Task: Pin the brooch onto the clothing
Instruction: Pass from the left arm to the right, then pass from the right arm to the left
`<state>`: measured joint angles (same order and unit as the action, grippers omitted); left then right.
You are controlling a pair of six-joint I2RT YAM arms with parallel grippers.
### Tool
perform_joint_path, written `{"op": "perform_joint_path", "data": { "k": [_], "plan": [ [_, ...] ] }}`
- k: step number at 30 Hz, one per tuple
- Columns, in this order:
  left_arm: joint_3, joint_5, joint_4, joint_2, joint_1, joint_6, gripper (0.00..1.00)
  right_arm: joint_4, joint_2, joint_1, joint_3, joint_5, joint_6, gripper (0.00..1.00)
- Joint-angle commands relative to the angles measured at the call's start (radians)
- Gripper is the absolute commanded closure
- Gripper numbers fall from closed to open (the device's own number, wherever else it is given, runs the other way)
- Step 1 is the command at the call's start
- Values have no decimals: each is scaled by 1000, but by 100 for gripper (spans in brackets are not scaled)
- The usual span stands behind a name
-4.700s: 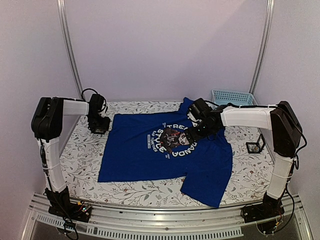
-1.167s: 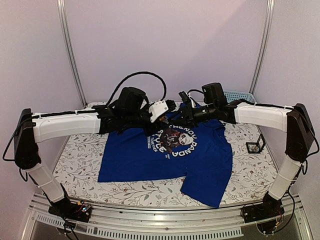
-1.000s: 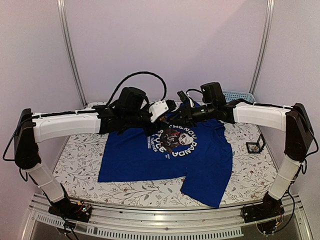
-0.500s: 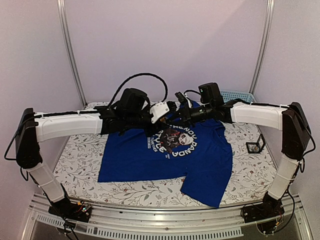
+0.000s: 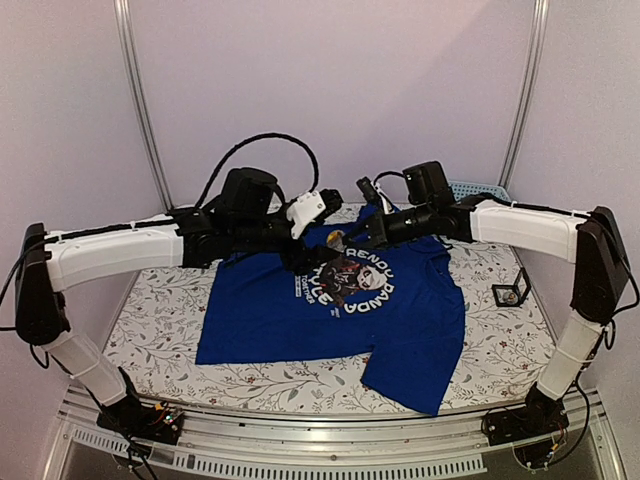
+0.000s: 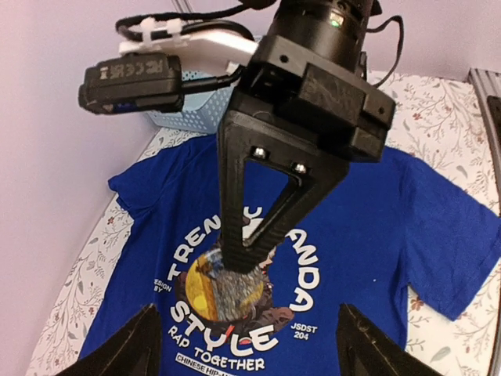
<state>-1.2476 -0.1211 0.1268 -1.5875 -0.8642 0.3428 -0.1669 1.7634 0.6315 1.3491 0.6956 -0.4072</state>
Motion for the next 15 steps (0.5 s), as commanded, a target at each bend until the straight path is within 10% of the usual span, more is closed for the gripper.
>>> {"op": "perform_joint_path", "data": {
  "k": [1,15],
  "plan": [
    [11,-153,24,91,55,-154,26,51,-181,0,-63,-240,417,100],
    [-139,-383,-20,38,170,-627,44,780,-470,121,-505,-498,1755,100]
  ]
}}
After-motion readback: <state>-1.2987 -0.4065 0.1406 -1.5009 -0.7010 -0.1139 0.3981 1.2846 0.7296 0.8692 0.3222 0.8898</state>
